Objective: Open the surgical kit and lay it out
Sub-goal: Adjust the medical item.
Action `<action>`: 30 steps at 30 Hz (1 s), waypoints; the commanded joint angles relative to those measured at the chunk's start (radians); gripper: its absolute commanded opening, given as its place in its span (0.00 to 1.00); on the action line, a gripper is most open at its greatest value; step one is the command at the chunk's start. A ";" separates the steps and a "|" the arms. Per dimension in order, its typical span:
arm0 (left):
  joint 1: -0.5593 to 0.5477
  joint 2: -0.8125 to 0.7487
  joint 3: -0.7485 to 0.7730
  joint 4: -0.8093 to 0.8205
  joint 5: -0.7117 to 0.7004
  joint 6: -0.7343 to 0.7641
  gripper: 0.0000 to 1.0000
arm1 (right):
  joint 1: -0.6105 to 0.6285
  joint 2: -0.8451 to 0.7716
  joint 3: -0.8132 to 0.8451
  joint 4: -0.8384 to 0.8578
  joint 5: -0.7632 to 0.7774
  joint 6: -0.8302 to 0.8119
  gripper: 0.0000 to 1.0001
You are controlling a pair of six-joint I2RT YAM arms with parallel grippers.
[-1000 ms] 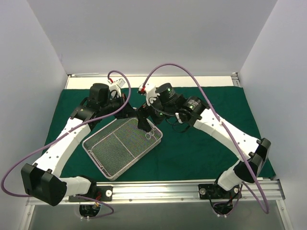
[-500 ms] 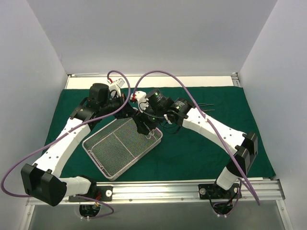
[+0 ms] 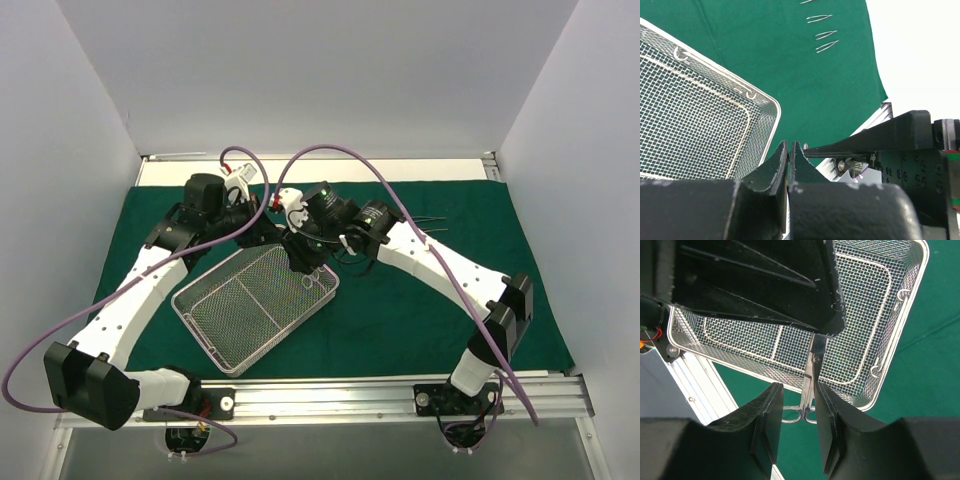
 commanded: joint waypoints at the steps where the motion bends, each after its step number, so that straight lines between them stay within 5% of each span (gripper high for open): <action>1: 0.012 -0.031 0.020 0.053 0.023 -0.026 0.02 | 0.010 0.017 0.029 -0.032 -0.002 -0.020 0.32; 15: 0.028 -0.042 0.000 0.075 0.060 -0.038 0.02 | 0.010 0.040 0.018 -0.023 0.007 -0.029 0.29; 22: 0.034 -0.036 -0.008 0.112 0.088 -0.055 0.02 | 0.008 0.053 0.023 -0.044 0.010 -0.055 0.00; 30: 0.038 -0.034 -0.014 0.125 0.098 -0.060 0.02 | 0.007 0.072 0.041 -0.073 0.018 -0.096 0.00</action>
